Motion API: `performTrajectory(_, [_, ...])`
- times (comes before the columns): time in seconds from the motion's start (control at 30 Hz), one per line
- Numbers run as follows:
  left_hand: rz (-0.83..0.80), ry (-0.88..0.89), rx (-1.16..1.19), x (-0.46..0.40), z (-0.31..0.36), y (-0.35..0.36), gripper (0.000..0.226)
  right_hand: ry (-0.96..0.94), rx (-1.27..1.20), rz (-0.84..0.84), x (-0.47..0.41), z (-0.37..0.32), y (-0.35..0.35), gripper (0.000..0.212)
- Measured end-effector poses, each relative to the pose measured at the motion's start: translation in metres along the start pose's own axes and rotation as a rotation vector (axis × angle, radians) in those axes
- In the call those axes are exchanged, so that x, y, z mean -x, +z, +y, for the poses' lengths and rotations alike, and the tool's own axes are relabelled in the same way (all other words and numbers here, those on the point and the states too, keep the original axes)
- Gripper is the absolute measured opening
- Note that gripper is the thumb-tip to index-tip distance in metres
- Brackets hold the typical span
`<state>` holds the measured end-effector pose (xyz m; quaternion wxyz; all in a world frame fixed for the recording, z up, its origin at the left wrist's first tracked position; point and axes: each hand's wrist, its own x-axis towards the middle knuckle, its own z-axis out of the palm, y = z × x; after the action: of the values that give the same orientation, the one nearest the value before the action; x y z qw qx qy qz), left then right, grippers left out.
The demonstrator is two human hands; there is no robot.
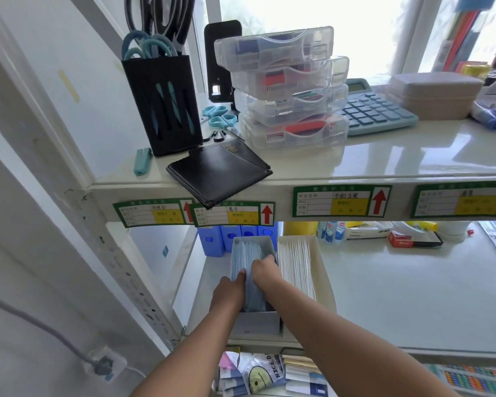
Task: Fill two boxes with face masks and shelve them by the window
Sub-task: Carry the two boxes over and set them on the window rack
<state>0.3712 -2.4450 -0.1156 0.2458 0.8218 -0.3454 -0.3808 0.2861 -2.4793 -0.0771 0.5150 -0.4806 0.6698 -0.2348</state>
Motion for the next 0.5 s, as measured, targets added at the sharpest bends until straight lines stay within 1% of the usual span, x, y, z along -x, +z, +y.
performTrajectory(0.1, [-0.018,-0.015,0.010,-0.002,0.002,-0.002,0.062,0.018,0.022,-0.034,0.000,-0.002,-0.002,0.039])
performTrajectory(0.2, [0.005,-0.033,-0.021,-0.004,0.003,-0.003,0.060,0.005,-0.009,-0.052,0.001,-0.004,-0.003,0.043])
performTrajectory(0.3, [0.005,-0.044,-0.045,-0.005,0.004,-0.003,0.057,-0.065,0.015,-0.052,0.002,-0.003,-0.004,0.037])
performTrajectory(0.4, [0.004,-0.034,-0.041,-0.005,0.003,-0.002,0.061,-0.156,0.073,-0.048,0.005,-0.006,-0.008,0.034])
performTrajectory(0.43, [0.007,-0.024,-0.055,-0.003,0.004,-0.004,0.062,-0.194,0.115,-0.044,0.005,-0.007,-0.009,0.035])
performTrajectory(0.5, [0.011,0.005,-0.132,-0.001,0.006,-0.009,0.063,-0.274,0.239,-0.063,0.010,-0.015,-0.015,0.048])
